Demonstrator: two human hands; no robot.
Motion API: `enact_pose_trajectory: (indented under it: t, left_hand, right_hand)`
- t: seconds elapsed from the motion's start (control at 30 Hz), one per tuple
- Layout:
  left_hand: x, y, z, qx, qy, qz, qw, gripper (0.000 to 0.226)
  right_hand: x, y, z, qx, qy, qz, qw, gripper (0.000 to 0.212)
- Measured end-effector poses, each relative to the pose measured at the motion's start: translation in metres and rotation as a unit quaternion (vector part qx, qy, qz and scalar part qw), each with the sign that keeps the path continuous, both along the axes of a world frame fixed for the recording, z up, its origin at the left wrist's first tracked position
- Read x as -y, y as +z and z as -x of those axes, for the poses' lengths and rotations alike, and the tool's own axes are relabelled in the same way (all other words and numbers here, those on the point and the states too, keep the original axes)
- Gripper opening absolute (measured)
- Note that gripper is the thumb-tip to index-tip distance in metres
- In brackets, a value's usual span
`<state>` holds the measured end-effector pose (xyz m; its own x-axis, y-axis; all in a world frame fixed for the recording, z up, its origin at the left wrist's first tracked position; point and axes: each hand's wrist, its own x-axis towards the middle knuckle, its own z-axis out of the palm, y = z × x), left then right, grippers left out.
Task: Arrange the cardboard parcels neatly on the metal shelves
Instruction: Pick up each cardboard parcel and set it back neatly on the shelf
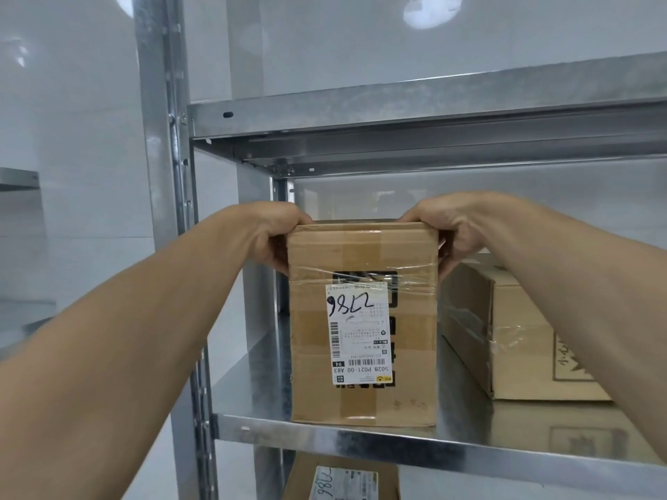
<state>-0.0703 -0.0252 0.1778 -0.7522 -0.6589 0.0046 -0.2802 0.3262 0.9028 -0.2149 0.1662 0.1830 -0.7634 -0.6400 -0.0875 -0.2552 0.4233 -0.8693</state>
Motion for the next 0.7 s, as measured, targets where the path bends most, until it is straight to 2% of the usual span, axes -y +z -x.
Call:
enact_pose_trajectory:
  t: [0.07,0.2,0.5,0.6,0.7]
  left_hand:
    - [0.001,0.0,0.001,0.001,0.0,0.002,1.0,0.02]
    - [0.001,0.001,0.001,0.002,0.0,0.004,1.0,0.019]
    - [-0.009,-0.003,-0.005,-0.017,-0.001,-0.019,1.0,0.014]
    - [-0.012,-0.006,-0.009,-0.044,-0.004,-0.047,0.998,0.014]
    - [-0.007,-0.017,-0.012,-0.099,0.007,-0.096,0.99,0.026]
  right_hand:
    - [0.0,0.002,-0.001,-0.01,0.004,-0.003,1.0,0.015]
    - [0.0,0.003,-0.004,-0.021,0.008,-0.012,1.0,0.013]
    - [-0.001,-0.002,-0.005,-0.016,0.004,-0.009,1.0,0.026]
    - [-0.004,-0.004,-0.005,-0.001,-0.005,0.004,1.0,0.034]
    - [-0.007,-0.007,-0.004,0.003,-0.013,0.024,1.0,0.029]
